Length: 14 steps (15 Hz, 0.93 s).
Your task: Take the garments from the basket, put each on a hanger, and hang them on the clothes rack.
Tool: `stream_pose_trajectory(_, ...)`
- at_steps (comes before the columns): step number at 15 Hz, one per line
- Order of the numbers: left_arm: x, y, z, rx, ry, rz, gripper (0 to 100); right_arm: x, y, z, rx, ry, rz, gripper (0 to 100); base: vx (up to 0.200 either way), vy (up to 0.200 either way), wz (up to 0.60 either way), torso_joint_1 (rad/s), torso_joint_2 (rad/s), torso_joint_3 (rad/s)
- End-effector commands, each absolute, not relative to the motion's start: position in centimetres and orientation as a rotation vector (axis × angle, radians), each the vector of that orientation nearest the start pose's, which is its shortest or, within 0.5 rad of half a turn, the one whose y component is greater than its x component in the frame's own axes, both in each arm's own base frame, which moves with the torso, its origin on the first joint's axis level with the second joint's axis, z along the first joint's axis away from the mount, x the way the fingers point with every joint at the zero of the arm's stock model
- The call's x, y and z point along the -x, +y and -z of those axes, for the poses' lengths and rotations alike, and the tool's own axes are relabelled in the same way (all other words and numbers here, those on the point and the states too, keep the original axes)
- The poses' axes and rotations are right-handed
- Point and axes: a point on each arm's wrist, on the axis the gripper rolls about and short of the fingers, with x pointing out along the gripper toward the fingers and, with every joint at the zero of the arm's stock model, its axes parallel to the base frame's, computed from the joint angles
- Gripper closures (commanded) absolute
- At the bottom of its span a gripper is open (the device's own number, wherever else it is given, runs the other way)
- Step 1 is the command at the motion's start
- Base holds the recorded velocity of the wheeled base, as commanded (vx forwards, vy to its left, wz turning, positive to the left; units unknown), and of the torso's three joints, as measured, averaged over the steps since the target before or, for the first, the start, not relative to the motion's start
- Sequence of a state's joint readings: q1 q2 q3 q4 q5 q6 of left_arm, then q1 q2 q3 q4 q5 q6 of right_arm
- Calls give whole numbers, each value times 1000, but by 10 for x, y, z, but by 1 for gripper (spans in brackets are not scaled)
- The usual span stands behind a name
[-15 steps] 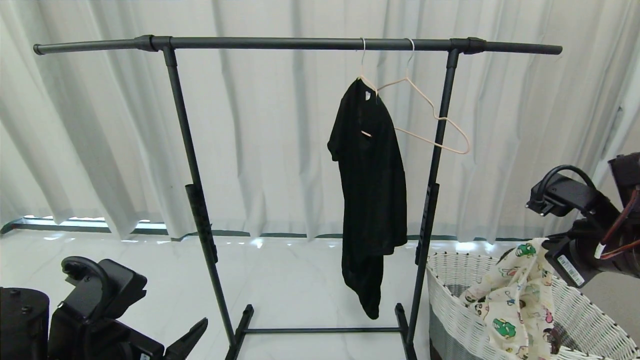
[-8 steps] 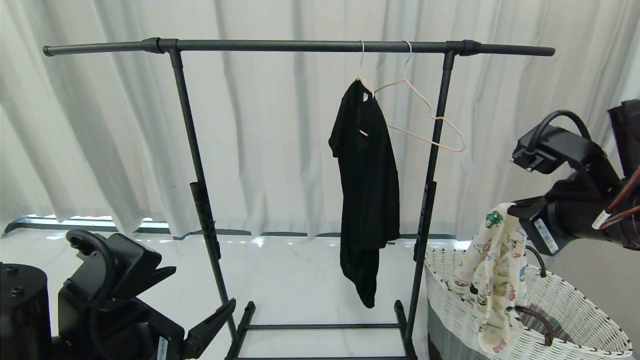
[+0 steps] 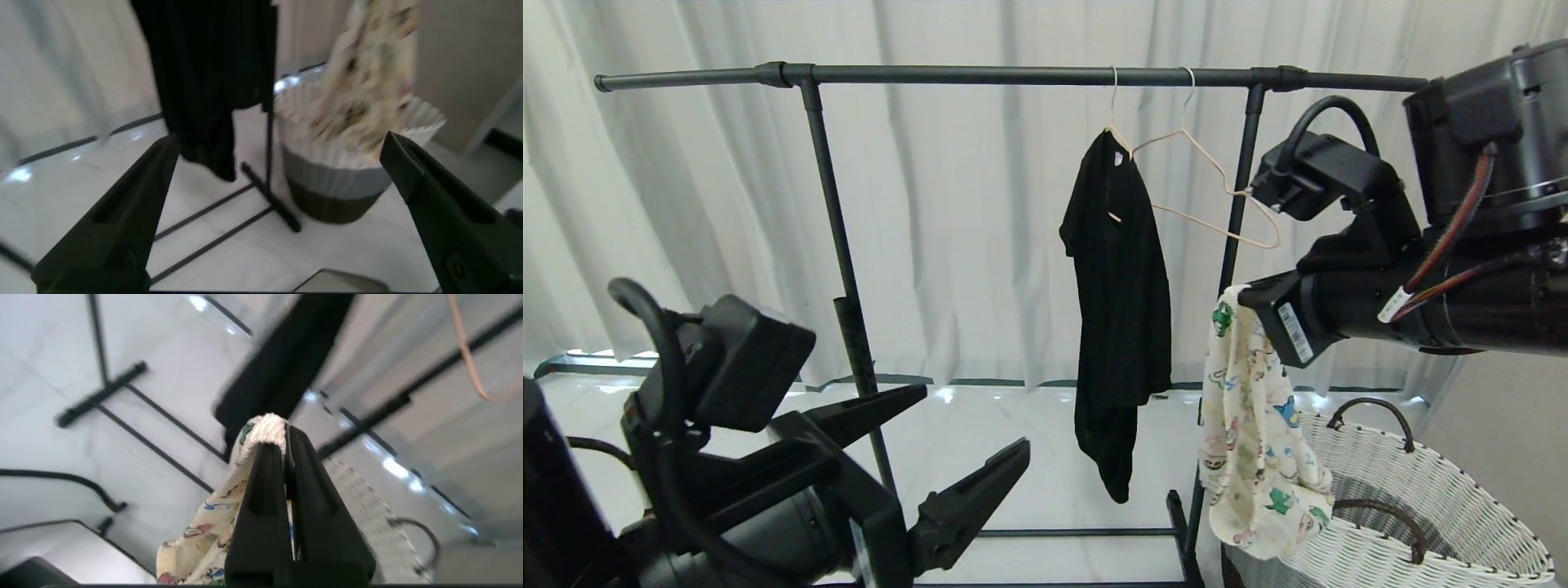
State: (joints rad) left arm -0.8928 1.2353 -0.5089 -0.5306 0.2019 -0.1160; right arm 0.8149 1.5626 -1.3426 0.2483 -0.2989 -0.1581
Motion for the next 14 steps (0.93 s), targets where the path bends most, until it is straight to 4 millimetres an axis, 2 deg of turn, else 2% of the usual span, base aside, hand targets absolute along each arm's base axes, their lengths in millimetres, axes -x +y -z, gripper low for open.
stream_pose_trajectory(1,-131,-165,-210,11,217,704,0,-194,226,-286,396,366,-600,100,0,0,0,0,0,0)
stream_pose_trajectory(3,-137,-173,-206,-1,237,702,0,-191,238,-289,380,355,-629,100,0,0,0,0,0,0)
stream_pose_trajectory(6,-136,-172,-188,-23,301,699,0,-183,257,-291,378,337,-683,100,0,0,0,0,0,0)
stream_pose_trajectory(10,-136,-172,-185,7,322,692,0,-165,273,-289,372,338,-751,100,0,0,0,0,0,0)
stream_pose_trajectory(14,-137,-173,-183,42,345,690,0,-152,281,-289,376,331,-797,100,0,0,0,0,0,0)
